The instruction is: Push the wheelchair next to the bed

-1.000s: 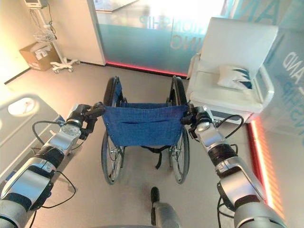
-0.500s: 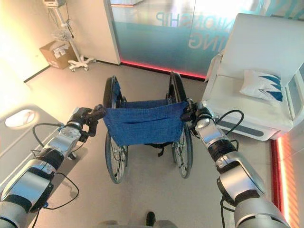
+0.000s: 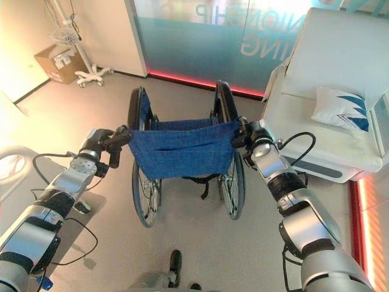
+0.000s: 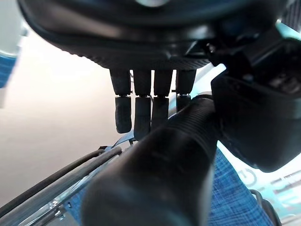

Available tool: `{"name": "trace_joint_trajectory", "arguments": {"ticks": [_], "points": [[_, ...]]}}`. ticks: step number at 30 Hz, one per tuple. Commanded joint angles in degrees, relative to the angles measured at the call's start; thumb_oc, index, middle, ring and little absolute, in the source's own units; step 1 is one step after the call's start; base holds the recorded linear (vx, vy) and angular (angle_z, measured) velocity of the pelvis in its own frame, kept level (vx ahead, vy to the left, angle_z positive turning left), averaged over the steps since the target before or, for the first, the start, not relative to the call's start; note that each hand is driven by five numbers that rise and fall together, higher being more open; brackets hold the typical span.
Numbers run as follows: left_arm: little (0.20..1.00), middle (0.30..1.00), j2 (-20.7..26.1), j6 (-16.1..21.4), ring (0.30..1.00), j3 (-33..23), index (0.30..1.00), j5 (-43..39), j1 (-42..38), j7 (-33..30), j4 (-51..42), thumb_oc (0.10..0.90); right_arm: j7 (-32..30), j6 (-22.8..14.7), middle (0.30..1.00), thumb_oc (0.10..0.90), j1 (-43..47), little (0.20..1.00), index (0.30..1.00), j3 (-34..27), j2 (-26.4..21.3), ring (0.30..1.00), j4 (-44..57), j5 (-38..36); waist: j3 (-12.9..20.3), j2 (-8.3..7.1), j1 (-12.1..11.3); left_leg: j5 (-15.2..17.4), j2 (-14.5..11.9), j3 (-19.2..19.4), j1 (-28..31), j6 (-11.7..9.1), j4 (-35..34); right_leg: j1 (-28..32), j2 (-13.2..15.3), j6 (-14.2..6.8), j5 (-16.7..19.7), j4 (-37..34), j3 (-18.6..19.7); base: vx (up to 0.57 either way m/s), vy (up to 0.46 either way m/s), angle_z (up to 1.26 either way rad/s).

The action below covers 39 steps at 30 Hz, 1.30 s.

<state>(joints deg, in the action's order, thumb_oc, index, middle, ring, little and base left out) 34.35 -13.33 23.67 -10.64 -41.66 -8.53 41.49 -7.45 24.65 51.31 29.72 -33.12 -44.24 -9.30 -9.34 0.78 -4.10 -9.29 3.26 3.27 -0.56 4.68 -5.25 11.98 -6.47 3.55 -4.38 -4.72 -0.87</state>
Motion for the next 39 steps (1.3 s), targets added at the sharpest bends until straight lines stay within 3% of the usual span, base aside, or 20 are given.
{"name": "trace_joint_trajectory", "arguments": {"ticks": [1, 5, 8, 9, 10, 14, 18, 21, 23, 25, 28, 36, 39], "points": [[0.300, 0.300, -0.29, 1.44, 0.300, 2.77, 0.300, 1.96, 1.99, 3.76, 0.68, 0.400, 5.04, -8.95, 0.300, 0.400, -0.49, 0.300, 0.300, 4.33, -1.80, 0.300, -0.82, 8.47, 1.72, -2.34, -2.62, 3.20, 2.46, 0.78, -6.90, -4.83, 7.54, -1.28, 8.59, -5.71, 4.41, 2.95, -4.92, 0.12, 0.081, -0.02], [0.300, 0.300, 0.41, 1.08, 0.300, 3.30, 0.300, 3.20, 2.76, 6.55, -1.34, 0.400, 6.46, -10.50, 0.300, 0.400, 0.95, 0.300, 0.300, 4.94, -2.19, 0.300, -3.82, 10.16, 2.20, -2.32, -4.54, 3.19, 2.94, -0.66, -6.78, -3.25, 6.87, -1.40, 9.70, -6.93, 2.29, 8.51, -5.37, 0.18, 0.098, -0.22], [0.300, 0.300, 0.95, 0.44, 0.300, 4.20, 0.300, 4.13, 3.45, 8.16, -3.16, 0.400, 6.81, -10.85, 0.300, 0.400, 0.42, 0.300, 0.300, 4.83, -2.65, 0.300, -4.37, 10.59, 2.75, -2.65, -4.96, 3.10, 3.69, -1.38, -6.43, -2.23, 6.18, -2.40, 9.73, -8.07, 4.21, 14.96, -4.77, 0.22, 0.060, -0.03], [0.300, 0.300, 1.47, -0.58, 0.300, 5.19, 0.300, 4.28, 4.24, 9.44, -5.50, 0.400, 7.12, -10.44, 0.300, 0.400, -1.10, 0.300, 0.300, 4.26, -4.01, 0.300, -3.39, 10.13, 2.89, -2.90, -4.20, 3.45, 4.21, -3.03, -5.04, -1.60, 6.18, -6.38, 9.50, -9.34, 8.39, 20.88, -3.91, 0.32, 0.023, 0.22], [0.300, 0.300, 1.38, -0.82, 0.300, 5.58, 0.300, 4.24, 4.32, 9.94, -5.92, 0.400, 7.31, -10.11, 0.300, 0.400, -1.71, 0.300, 0.300, 3.99, -4.60, 0.300, -2.81, 10.10, 2.60, -2.90, -3.39, 3.80, 4.20, -3.92, -3.85, -1.47, 6.32, -9.16, 10.04, -9.68, 9.92, 21.86, -3.62, 0.40, 0.008, 0.34], [0.300, 0.300, 1.05, -0.74, 0.300, 6.79, 0.300, 4.70, 3.17, 11.31, -6.28, 0.400, 8.56, -9.98, 0.300, 0.400, -1.15, 0.300, 0.300, 3.55, -6.94, 0.300, -2.03, 9.87, -1.31, -2.17, 0.77, 8.38, 3.53, -8.27, 3.01, -1.10, 6.84, -21.12, 12.75, -9.81, 14.69, 17.76, -1.80, 0.36, -0.126, 0.47], [0.300, 0.300, 1.73, 1.55, 0.300, 7.27, 0.300, 3.55, 1.70, 11.49, -5.14, 0.400, 9.40, -9.33, 0.300, 0.400, -0.21, 0.300, 0.300, 3.40, -7.95, 0.300, -0.57, 11.40, -3.59, -3.06, 3.13, 13.80, 3.72, -12.91, 5.96, -1.08, 8.85, -24.55, 14.48, -11.49, 18.41, 4.11, 2.48, 0.35, -0.264, 0.75], [0.300, 0.300, 1.05, 2.44, 0.300, 6.63, 0.300, 4.70, 1.94, 12.34, -5.27, 0.400, 10.47, -7.65, 0.300, 0.400, 0.04, 0.300, 0.300, 3.37, -8.87, 0.300, 1.20, 12.83, -3.85, -3.59, 3.79, 15.71, 2.12, -15.50, 7.72, -2.26, 9.34, -24.72, 14.43, -11.87, 18.62, 3.64, 5.01, 0.37, -0.351, 0.52], [0.300, 0.300, 0.06, 2.17, 0.300, 6.11, 0.300, 4.79, 3.17, 11.88, -5.58, 0.400, 11.62, -7.48, 0.300, 0.400, -0.11, 0.300, 0.300, 3.58, -9.65, 0.300, 1.75, 12.74, -3.11, -4.24, 3.63, 15.42, 0.65, -15.44, 7.27, -3.41, 9.81, -22.33, 14.01, -11.35, 17.04, 5.63, 4.46, 0.32, -0.351, 0.72], [0.300, 0.300, -1.01, 1.29, 0.300, 6.17, 0.300, 5.38, 3.95, 11.08, -5.39, 0.400, 13.42, -7.50, 0.300, 0.400, 0.83, 0.300, 0.300, 5.23, -10.67, 0.300, 2.96, 13.57, -2.69, -5.12, 3.28, 13.64, -2.82, -13.21, 6.42, -5.55, 11.30, -19.71, 14.50, -10.50, 15.19, 8.03, 1.00, 0.35, -0.327, 0.87], [0.300, 0.300, -1.98, 1.47, 0.300, 6.38, 0.300, 5.80, 3.22, 10.49, -4.69, 0.400, 13.48, -6.87, 0.300, 0.400, 2.16, 0.300, 0.300, 5.90, -11.66, 0.300, 4.48, 12.73, -2.92, -5.54, 3.58, 10.57, -5.98, -10.19, 5.53, -7.00, 11.81, -18.08, 14.20, -9.40, 13.23, 8.81, -2.95, 0.24, -0.260, 0.92], [0.300, 0.300, -1.28, 0.85, 0.300, 6.05, 0.300, 6.23, 0.86, 10.78, -3.72, 0.400, 14.28, -6.34, 0.300, 0.400, 6.58, 0.300, 0.300, 8.33, -12.01, 0.300, 4.86, 12.17, -3.71, -5.31, 3.73, 5.70, -9.46, -7.47, 5.71, -9.31, 12.08, -16.08, 12.60, -7.30, 9.93, 9.76, -8.19, 0.18, -0.201, 0.57], [0.300, 0.300, -1.73, 1.06, 0.300, 6.20, 0.300, 6.55, 0.70, 10.97, -2.71, 0.400, 14.49, -6.11, 0.300, 0.400, 7.21, 0.300, 0.300, 9.14, -11.89, 0.300, 4.40, 11.96, -2.90, -5.57, 4.93, 2.02, -11.60, -3.84, 6.73, -10.34, 16.63, -16.41, 12.43, -6.00, 9.55, 10.03, -11.22, 0.18, -0.189, 0.41]]}}
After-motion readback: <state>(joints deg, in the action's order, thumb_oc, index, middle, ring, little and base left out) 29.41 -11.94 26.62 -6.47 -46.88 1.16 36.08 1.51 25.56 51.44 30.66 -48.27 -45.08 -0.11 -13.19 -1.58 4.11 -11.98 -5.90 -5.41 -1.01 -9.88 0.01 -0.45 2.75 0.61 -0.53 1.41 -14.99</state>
